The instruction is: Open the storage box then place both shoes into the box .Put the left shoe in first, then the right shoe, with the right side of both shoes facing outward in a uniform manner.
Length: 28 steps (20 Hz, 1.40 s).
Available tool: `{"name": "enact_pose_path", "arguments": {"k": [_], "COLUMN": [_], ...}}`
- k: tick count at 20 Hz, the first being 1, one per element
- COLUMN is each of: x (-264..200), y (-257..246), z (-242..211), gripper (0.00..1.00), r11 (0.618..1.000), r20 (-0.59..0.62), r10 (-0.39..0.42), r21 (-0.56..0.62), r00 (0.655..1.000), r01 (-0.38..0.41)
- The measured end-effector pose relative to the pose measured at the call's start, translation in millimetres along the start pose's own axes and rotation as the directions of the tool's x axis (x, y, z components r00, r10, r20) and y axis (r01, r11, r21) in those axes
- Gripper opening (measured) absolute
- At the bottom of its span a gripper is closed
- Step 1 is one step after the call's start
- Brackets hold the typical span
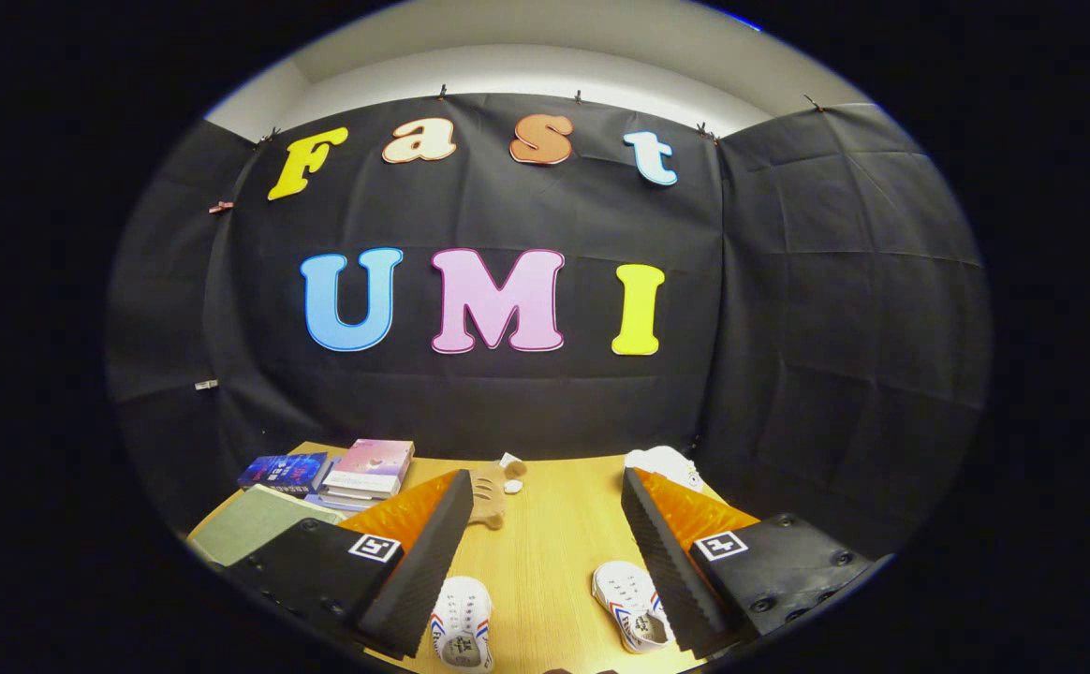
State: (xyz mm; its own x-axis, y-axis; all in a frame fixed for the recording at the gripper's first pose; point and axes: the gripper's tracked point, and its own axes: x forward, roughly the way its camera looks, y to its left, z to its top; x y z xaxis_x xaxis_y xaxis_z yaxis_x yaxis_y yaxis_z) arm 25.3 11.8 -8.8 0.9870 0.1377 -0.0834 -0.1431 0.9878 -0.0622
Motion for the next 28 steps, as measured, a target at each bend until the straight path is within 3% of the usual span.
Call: {"name": "enact_pose_path", "arguments": {"k": [6, 13, 15, 19, 28], "x": [7.9, 7.1, -0.4, -26.4, -50.6], "y": [-0.8, 56.1, 82.7, 130.2, 182.0], "z": [-31.1, -76.3, -92.7, -121.9, -178.0], "gripper": [0.97, 0.99, 0.99, 0.99, 0.98], "r11": [0.998, 0.946, 0.905, 0.792, 0.639], "r20": [-0.106, -0.248, -0.289, -0.35, -0.399], "r10": [0.045, 0.306, 0.411, 0.603, 0.769], "r21": [0.04, 0.186, 0.243, 0.373, 0.497], "r00": [0.993, 0.919, 0.865, 0.717, 0.499], "r01": [-0.041, -0.264, -0.349, -0.483, -0.588]}}
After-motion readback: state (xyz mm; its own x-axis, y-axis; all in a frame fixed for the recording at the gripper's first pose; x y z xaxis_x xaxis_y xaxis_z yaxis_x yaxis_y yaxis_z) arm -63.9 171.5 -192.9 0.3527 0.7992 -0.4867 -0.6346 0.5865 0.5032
